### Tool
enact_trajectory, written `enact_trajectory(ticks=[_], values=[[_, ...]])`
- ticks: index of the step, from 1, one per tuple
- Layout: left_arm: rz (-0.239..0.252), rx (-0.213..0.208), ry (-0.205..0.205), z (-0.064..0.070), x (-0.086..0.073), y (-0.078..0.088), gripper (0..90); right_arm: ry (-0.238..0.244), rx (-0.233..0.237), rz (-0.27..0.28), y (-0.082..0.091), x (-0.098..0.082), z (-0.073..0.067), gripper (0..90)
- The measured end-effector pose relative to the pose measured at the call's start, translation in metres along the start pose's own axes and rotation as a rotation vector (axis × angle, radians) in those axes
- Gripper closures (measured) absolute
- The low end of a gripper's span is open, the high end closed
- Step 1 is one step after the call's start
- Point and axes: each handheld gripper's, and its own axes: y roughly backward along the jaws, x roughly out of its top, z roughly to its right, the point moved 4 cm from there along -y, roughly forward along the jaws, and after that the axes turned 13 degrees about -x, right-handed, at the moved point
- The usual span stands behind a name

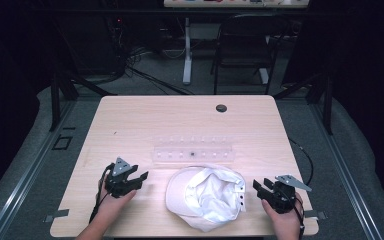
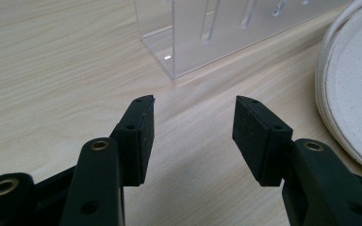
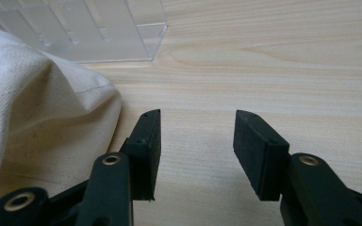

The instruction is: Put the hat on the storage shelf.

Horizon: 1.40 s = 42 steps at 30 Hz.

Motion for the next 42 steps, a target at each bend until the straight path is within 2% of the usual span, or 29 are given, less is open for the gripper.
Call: enact_trajectory(ticks=[4, 10, 15, 17, 19, 24, 29, 32, 37, 42], values=[[0.002, 0.002, -0.008, 0.001, 0.0, 0.0, 49.5, 0.036, 0.0, -0.008, 0.004, 0.006, -0.005, 52.6], [-0.001, 0.002, -0.015, 0.001, 0.0, 0.001, 49.5, 0.161, -0.034, -0.017, 0.01, 0.017, -0.013, 52.6], [-0.007, -0.003, -0.017, 0.003, 0.0, 0.0, 49.4, 0.204, -0.026, -0.068, 0.017, 0.025, -0.019, 52.8], [-0.007, -0.004, -0.018, 0.004, 0.0, 0.0, 49.3, 0.21, -0.027, -0.042, 0.021, 0.03, -0.021, 52.7], [-0.008, -0.004, -0.017, 0.004, 0.0, 0.0, 49.3, 0.22, -0.023, -0.041, 0.025, 0.034, -0.021, 52.8], [-0.007, -0.004, -0.012, 0.004, -0.001, -0.001, 49.1, 0.181, 0.033, -0.049, 0.033, 0.04, -0.023, 52.8], [-0.008, -0.007, -0.013, 0.004, -0.001, -0.001, 49.1, 0.166, 0.07, -0.057, 0.042, 0.046, -0.027, 52.7], [-0.009, -0.008, -0.016, 0.004, 0.0, -0.001, 49.1, 0.143, 0.107, -0.078, 0.048, 0.052, -0.029, 52.0], [-0.005, -0.011, -0.012, 0.005, 0.0, -0.001, 49.1, 0.099, 0.174, -0.139, 0.052, 0.059, -0.03, 51.4], [-0.005, -0.011, -0.012, 0.005, -0.001, 0.0, 49.0, 0.043, 0.254, -0.223, 0.053, 0.062, -0.029, 50.5]])
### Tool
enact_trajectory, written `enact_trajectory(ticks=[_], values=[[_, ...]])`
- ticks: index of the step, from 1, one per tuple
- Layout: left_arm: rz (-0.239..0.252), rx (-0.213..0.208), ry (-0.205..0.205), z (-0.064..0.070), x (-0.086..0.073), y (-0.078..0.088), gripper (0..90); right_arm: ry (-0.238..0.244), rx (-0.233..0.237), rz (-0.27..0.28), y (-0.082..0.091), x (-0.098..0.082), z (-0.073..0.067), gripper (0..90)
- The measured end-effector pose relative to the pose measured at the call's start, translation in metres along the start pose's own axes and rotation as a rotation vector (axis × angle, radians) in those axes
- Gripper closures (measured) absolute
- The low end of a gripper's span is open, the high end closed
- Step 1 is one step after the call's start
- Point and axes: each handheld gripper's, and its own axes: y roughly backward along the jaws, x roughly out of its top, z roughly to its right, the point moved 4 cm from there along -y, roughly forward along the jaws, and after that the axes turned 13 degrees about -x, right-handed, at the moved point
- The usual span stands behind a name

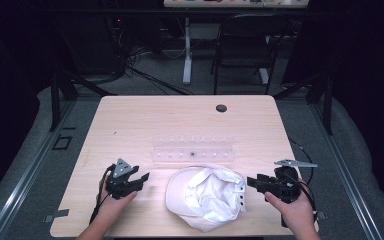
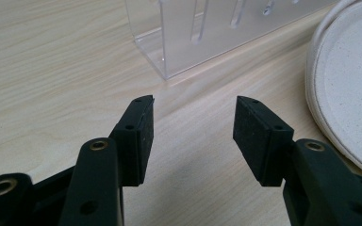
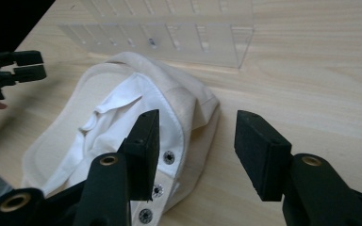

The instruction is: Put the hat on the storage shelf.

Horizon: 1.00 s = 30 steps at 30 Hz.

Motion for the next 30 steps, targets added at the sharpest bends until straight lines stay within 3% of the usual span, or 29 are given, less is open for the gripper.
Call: enact_trajectory(ticks=[6, 12, 18, 30], values=[[0.008, 0.003, 0.0, -0.001, 0.001, 0.001, 49.0, -0.04, 0.053, -0.092, -0.003, -0.003, 0.001, 49.0], [0.007, 0.005, 0.008, -0.003, 0.0, 0.002, 48.8, -0.081, 0.103, -0.143, -0.011, -0.009, 0.001, 49.1], [-0.001, 0.012, -0.006, -0.001, 0.0, 0.001, 48.6, -0.097, 0.122, -0.203, -0.018, -0.017, -0.001, 49.9], [-0.004, 0.022, -0.018, -0.001, 0.0, 0.001, 48.4, -0.13, 0.191, -0.254, -0.035, -0.03, -0.004, 45.6]])
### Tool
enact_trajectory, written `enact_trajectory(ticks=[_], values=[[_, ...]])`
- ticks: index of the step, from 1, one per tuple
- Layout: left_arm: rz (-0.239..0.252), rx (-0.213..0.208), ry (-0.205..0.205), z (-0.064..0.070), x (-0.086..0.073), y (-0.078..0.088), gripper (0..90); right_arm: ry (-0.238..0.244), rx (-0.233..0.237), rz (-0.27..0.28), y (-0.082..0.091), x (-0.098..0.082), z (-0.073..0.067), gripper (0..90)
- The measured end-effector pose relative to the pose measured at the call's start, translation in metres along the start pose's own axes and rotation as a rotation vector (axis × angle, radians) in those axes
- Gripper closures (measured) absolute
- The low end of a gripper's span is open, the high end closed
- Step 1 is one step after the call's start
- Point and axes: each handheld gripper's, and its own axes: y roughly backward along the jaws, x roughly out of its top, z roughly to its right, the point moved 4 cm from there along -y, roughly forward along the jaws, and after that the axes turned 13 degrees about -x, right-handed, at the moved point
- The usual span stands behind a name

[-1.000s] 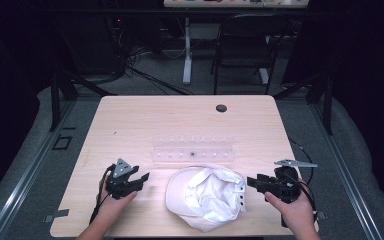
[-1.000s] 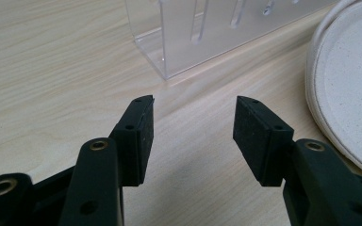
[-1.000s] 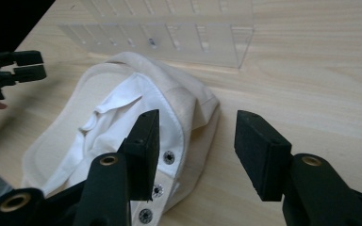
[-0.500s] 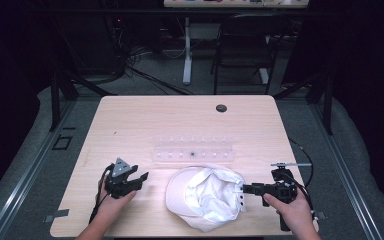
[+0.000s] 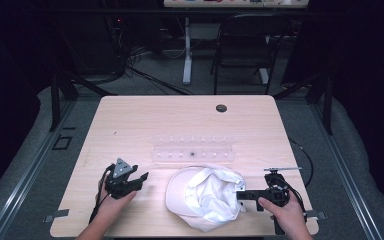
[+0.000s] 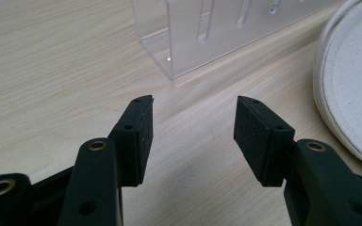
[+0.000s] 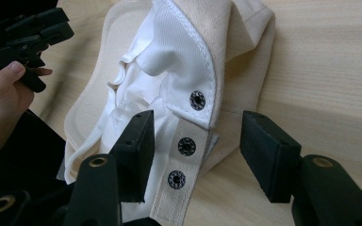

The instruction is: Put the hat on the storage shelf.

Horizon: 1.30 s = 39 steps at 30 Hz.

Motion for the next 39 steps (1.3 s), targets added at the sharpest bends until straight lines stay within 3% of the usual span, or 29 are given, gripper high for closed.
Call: enact_trajectory(ticks=[7, 12, 16, 23, 28, 35, 39], values=[[-0.004, -0.001, -0.004, 0.0, 0.0, 0.0, 48.3, -0.067, 0.066, -0.046, -0.011, -0.001, 0.002, 45.0], [-0.002, -0.002, -0.005, 0.0, 0.0, 0.0, 48.3, -0.09, 0.096, -0.062, -0.016, -0.003, 0.001, 45.3], [-0.003, -0.002, -0.005, 0.0, 0.0, 0.0, 48.3, -0.08, 0.119, -0.078, -0.016, -0.002, -0.004, 46.5], [-0.001, -0.002, -0.005, 0.0, 0.0, 0.0, 48.3, -0.086, 0.156, -0.048, -0.003, 0.004, -0.016, 46.9], [0.0, -0.001, -0.006, 0.0, 0.0, 0.0, 48.3, -0.063, 0.168, -0.048, 0.004, 0.006, -0.019, 53.9], [-0.007, 0.0, -0.01, 0.0, 0.0, 0.0, 48.3, -0.047, 0.133, -0.078, 0.0, 0.006, -0.02, 68.8], [-0.007, 0.001, -0.011, 0.0, 0.0, 0.0, 48.3, -0.069, 0.134, -0.091, -0.003, 0.006, -0.021, 73.8]])
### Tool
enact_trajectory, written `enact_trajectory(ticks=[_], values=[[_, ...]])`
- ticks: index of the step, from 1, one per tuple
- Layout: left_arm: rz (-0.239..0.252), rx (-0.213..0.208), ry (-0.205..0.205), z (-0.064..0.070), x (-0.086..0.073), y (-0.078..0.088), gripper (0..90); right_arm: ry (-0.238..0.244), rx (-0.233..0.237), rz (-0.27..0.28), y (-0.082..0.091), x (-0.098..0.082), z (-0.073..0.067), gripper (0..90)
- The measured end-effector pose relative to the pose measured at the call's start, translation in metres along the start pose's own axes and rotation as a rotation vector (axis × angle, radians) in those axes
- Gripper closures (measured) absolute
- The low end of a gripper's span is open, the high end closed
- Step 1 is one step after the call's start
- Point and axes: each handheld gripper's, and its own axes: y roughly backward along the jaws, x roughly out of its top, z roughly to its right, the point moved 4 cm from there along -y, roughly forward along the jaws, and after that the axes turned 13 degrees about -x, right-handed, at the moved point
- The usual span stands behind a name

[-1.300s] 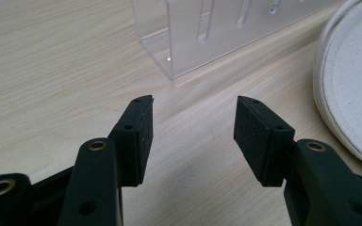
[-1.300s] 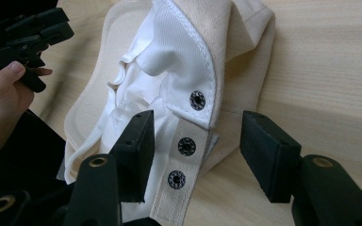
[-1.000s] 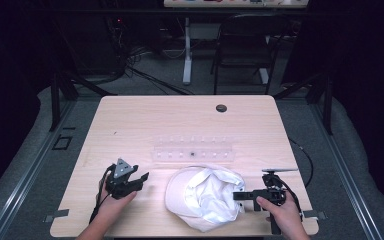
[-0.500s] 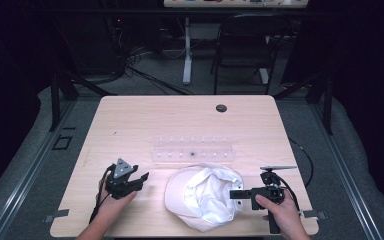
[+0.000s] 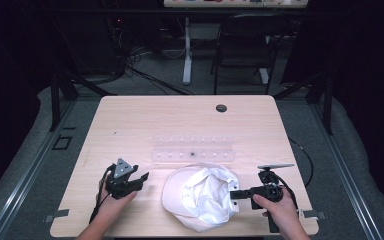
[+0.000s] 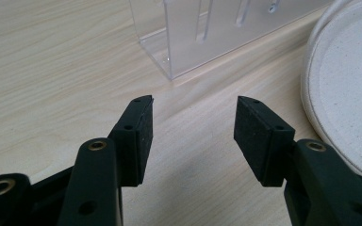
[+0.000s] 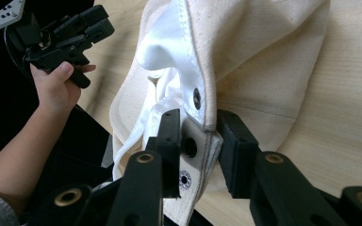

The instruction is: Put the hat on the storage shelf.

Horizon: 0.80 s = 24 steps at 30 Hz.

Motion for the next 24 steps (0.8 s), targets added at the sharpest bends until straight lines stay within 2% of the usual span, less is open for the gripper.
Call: enact_trajectory(ticks=[9, 12, 14, 15, 23, 24], values=[[0.006, 0.002, 0.007, 0.0, 0.0, 0.0, 48.4, 0.008, -0.022, 0.005, 0.002, 0.003, -0.003, 79.8], [0.006, 0.003, 0.007, 0.0, 0.0, 0.0, 48.3, 0.016, -0.038, -0.004, 0.003, 0.003, -0.006, 80.5], [0.006, 0.003, 0.008, 0.0, 0.0, 0.0, 48.3, 0.012, -0.059, 0.011, 0.004, 0.004, -0.008, 80.9], [0.005, 0.004, 0.007, 0.0, 0.0, 0.0, 48.3, 0.037, -0.058, -0.001, 0.005, 0.004, -0.007, 81.1], [0.008, 0.004, 0.01, 0.0, 0.0, 0.0, 48.3, 0.038, -0.103, 0.018, 0.008, 0.008, -0.013, 81.9], [0.007, 0.004, 0.01, 0.0, 0.0, 0.0, 48.3, 0.049, -0.107, 0.008, 0.009, 0.009, -0.013, 82.0]])
